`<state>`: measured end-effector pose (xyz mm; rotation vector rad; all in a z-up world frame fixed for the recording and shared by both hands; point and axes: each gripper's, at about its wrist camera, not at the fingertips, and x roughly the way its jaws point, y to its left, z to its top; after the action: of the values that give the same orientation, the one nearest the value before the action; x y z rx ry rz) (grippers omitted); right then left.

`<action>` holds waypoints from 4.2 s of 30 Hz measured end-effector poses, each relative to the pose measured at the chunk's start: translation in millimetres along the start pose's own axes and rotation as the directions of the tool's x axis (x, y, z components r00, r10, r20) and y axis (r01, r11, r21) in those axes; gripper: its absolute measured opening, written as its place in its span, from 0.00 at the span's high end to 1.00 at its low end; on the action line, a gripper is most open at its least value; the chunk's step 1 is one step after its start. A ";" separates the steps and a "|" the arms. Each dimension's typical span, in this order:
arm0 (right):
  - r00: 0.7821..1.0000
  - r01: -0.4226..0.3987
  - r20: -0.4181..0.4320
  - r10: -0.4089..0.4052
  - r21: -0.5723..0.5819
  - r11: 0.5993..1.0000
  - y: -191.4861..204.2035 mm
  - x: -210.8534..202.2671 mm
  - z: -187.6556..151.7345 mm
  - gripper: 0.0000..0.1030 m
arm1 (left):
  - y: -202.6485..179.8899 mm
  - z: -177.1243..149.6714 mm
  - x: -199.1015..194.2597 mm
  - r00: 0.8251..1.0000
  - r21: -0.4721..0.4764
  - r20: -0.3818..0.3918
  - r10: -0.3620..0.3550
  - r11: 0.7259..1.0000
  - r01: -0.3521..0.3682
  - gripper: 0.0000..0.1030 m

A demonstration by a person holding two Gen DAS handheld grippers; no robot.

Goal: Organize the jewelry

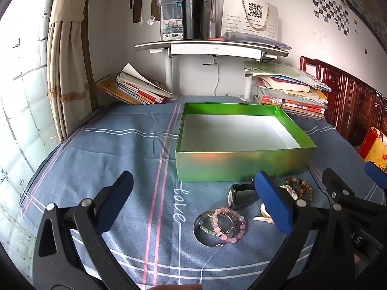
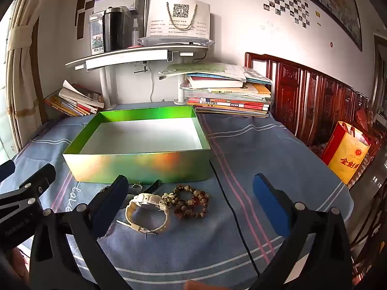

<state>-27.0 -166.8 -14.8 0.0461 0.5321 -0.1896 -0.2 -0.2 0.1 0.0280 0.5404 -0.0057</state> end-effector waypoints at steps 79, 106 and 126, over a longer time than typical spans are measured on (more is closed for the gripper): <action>1.000 -0.005 -0.016 0.005 0.002 1.000 5.6 4.8 -5.6 0.02 | 6.1 -9.3 5.0 1.000 -0.003 -0.026 -0.003 1.000 0.003 0.04; 1.000 -0.007 -0.022 0.007 0.004 1.000 5.9 6.3 -7.1 0.02 | 8.8 -16.3 7.4 1.000 -0.001 -0.030 -0.003 1.000 0.003 0.04; 0.931 -0.057 -0.361 0.058 0.013 0.998 -31.4 80.5 -27.2 0.44 | 26.6 -48.1 57.2 0.962 0.050 -0.263 -0.079 0.994 0.096 0.12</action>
<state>21.4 -208.5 -78.9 0.0998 0.8980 -0.1239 24.4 27.9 -69.9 0.0667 0.8050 -0.1068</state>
